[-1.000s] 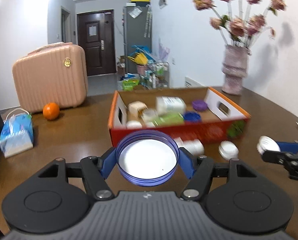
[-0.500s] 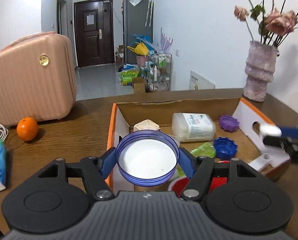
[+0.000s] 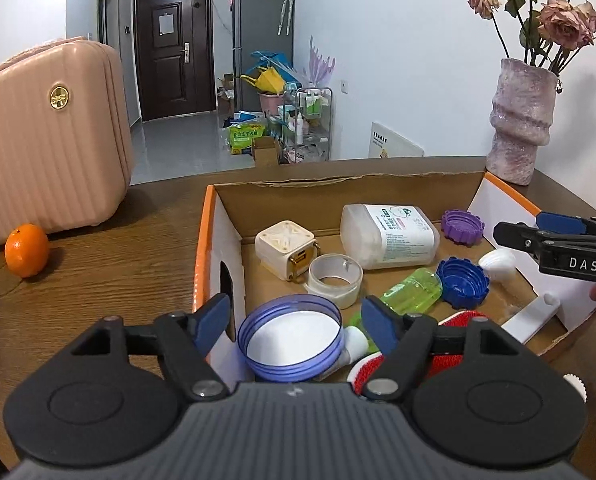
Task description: Organize rigid objects
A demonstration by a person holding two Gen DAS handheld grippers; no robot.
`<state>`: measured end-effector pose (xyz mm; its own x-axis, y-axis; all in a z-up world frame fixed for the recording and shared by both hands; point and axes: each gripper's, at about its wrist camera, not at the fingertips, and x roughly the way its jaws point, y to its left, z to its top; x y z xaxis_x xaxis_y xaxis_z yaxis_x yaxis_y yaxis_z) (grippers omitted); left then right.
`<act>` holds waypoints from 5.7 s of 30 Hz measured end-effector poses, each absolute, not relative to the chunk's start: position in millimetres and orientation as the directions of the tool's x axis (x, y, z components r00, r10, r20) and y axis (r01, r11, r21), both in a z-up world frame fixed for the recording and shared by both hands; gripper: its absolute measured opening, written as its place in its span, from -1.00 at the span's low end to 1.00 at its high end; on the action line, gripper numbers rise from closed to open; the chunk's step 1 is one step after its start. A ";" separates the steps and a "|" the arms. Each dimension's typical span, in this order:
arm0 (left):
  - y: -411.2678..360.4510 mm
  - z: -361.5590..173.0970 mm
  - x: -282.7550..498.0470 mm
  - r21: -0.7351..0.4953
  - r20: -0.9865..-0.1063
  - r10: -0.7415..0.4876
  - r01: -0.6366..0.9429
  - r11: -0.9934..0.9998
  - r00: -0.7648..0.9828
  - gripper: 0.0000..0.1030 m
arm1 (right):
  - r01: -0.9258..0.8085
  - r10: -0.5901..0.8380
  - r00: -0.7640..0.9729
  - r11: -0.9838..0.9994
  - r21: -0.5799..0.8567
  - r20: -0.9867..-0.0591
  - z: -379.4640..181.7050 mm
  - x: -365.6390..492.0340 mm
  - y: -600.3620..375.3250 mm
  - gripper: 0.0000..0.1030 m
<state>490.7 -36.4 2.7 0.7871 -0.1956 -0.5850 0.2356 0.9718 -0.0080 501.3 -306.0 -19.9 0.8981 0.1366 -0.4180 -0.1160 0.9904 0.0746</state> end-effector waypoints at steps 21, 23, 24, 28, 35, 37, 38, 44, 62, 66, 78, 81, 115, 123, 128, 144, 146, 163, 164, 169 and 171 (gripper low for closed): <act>6.3 45.3 297.5 -0.086 -0.412 -0.169 0.146 0.986 0.895 0.63 | -0.047 0.022 0.981 0.991 -0.129 -0.193 47.5 322.2 -280.6 0.86; 14.4 36.9 268.7 -0.087 -0.416 -0.123 0.095 0.992 0.901 0.65 | -0.092 0.062 0.973 0.988 -0.123 -0.224 43.4 291.1 -278.2 0.91; 19.2 32.1 255.8 -0.088 -0.424 -0.103 0.072 0.993 0.900 0.65 | -0.106 0.074 0.969 0.986 -0.125 -0.235 41.9 277.8 -277.6 0.92; 32.8 9.2 207.1 -0.120 -0.446 -0.091 0.041 0.992 0.891 0.66 | -0.130 0.081 0.951 0.980 -0.150 -0.297 23.4 221.8 -269.6 0.92; 16.5 -7.8 177.7 -0.061 -0.476 -0.116 0.100 0.993 0.872 0.68 | -0.109 0.063 0.916 0.990 -0.095 -0.396 -11.2 149.4 -273.1 0.92; 7.3 -6.7 173.7 -0.051 -0.479 -0.134 0.124 0.991 0.868 0.68 | -0.084 0.053 0.913 0.995 -0.060 -0.405 -15.3 138.7 -278.1 0.92; 2.5 -6.7 171.8 -0.046 -0.483 -0.140 0.135 0.990 0.864 0.68 | -0.073 0.050 0.913 0.996 -0.043 -0.404 -18.1 133.5 -281.7 0.92; -13.3 -14.9 154.2 -0.055 -0.472 -0.158 0.150 0.987 0.867 0.69 | -0.075 0.082 0.884 0.997 0.032 -0.461 -33.9 121.0 -295.1 0.92; -78.8 -16.5 296.7 -0.003 -0.534 -0.170 0.199 0.980 0.828 1.00 | -0.127 0.120 0.845 0.992 0.022 -0.522 -28.8 257.5 -292.6 0.78; -99.9 -28.5 350.3 0.003 -0.582 -0.146 0.182 0.983 0.800 1.00 | -0.166 0.153 0.835 0.986 0.023 -0.528 -28.6 310.5 -289.6 0.69; -127.1 -49.1 406.2 -0.040 -0.604 -0.168 0.181 0.983 0.779 1.00 | -0.240 0.277 0.769 0.960 0.141 -0.576 -43.5 365.6 -299.9 -0.32; -128.8 -49.9 404.8 -0.068 -0.609 -0.188 0.186 0.980 0.771 0.93 | -0.240 0.282 0.768 0.959 0.151 -0.575 -43.7 365.1 -300.7 -0.33; -74.9 3.4 181.5 -0.022 -0.417 -0.286 0.305 0.952 0.863 0.92 | -0.165 0.252 0.827 0.963 0.212 -0.502 -22.6 207.8 -285.0 -0.33; -92.5 28.7 254.2 -0.054 -0.424 -0.325 0.335 0.941 0.845 0.92 | -0.163 0.225 0.853 0.972 0.169 -0.470 -1.9 233.8 -297.5 -0.33; -117.4 53.3 347.9 -0.065 -0.436 -0.355 0.365 0.929 0.827 0.92 | -0.191 0.216 0.875 0.976 0.101 -0.433 23.2 291.4 -303.0 -0.33; -179.7 15.5 555.8 -0.134 -0.573 -0.381 0.376 0.917 0.725 0.96 | -0.195 0.209 0.826 0.977 0.083 -0.523 -6.4 486.4 -308.5 0.24; -175.3 10.4 557.8 -0.144 -0.573 -0.387 0.375 0.916 0.723 0.97 | -0.197 0.206 0.829 0.978 0.073 -0.520 -9.9 486.9 -308.7 0.30; -109.2 76.1 464.6 -0.088 -0.492 -0.332 0.334 0.939 0.805 1.00 | -0.185 0.184 0.872 0.982 0.041 -0.454 42.9 423.9 -288.7 0.42; -101.2 81.0 453.0 -0.085 -0.485 -0.324 0.326 0.942 0.812 1.00 | -0.186 0.181 0.876 0.982 0.033 -0.446 49.9 414.6 -286.2 0.43; -60.9 101.2 386.8 -0.095 -0.445 -0.288 0.275 0.957 0.848 1.00 | -0.191 0.180 0.900 0.982 0.012 -0.396 83.0 360.9 -276.6 0.57; -46.7 105.7 357.5 -0.091 -0.425 -0.274 0.260 0.961 0.863 1.00 | -0.194 0.182 0.908 0.981 0.007 -0.377 92.2 337.9 -272.9 0.60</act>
<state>357.5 -46.7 105.7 0.8629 -0.2739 -0.4247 0.2601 0.9612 -0.0915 337.9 -272.9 92.2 0.9079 0.1820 -0.3775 -0.1936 0.9810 0.0074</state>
